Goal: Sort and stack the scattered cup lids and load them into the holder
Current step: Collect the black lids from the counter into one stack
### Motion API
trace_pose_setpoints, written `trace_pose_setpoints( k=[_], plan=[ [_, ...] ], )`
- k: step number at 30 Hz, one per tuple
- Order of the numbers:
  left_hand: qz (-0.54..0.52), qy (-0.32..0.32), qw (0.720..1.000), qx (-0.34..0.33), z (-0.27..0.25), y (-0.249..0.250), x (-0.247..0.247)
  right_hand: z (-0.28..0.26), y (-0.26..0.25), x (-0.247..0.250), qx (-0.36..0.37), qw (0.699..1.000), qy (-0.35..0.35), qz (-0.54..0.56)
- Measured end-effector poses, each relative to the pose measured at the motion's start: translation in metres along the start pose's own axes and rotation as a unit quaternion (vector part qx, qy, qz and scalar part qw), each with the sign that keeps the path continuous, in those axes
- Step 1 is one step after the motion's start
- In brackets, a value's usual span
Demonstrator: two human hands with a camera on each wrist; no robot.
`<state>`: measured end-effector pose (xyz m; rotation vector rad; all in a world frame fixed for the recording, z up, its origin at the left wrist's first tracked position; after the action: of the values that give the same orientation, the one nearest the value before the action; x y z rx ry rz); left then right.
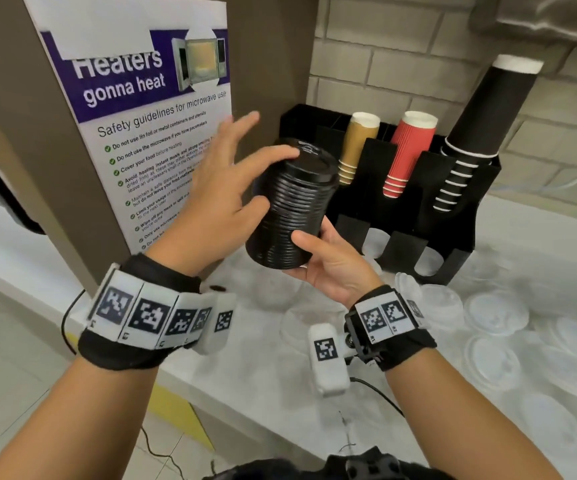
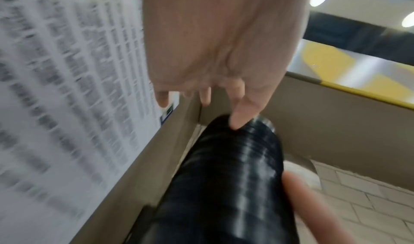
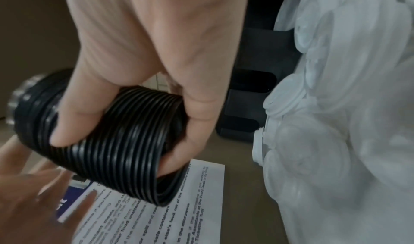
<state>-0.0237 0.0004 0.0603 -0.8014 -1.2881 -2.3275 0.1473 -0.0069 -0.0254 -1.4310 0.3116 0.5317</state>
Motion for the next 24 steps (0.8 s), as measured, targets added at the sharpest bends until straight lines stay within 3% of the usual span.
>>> trace_pose_setpoints(
  k=[4,9,13,17,21,24],
  plan=[
    [0.141,-0.042,0.988,0.039,0.001,0.009,0.014,-0.001,0.023,-0.007,-0.043,0.999,0.029,-0.010],
    [0.281,-0.160,0.933,0.159,-0.009,0.001,0.005,-0.002,0.063,-0.023,-0.140,0.989,0.042,-0.038],
    [0.306,-0.218,0.902,0.214,-0.014,-0.015,-0.002,-0.006,0.090,-0.033,-0.186,0.982,0.037,-0.021],
    [0.290,-0.240,0.896,0.235,-0.016,-0.023,-0.006,-0.008,0.107,-0.039,-0.168,0.985,0.041,-0.019],
    [0.273,-0.236,0.899,0.248,-0.015,-0.024,-0.002,-0.009,0.109,-0.040,-0.132,0.970,-0.006,-0.203],
    [0.249,-0.243,0.901,0.261,-0.015,-0.026,0.001,-0.006,0.107,-0.035,-0.123,0.905,-0.042,-0.406]
  ],
)
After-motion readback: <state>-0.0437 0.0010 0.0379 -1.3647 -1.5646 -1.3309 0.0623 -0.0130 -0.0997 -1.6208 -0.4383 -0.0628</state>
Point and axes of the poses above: each hand's wrist, its own z-axis towards the middle knuckle, its own x-axis out of the back of the hand, y = z × x, the point moved 1 cm from there along z, towards the middle knuckle, and after that the axes turned 11 degrees about x, right-handed, at the moved point
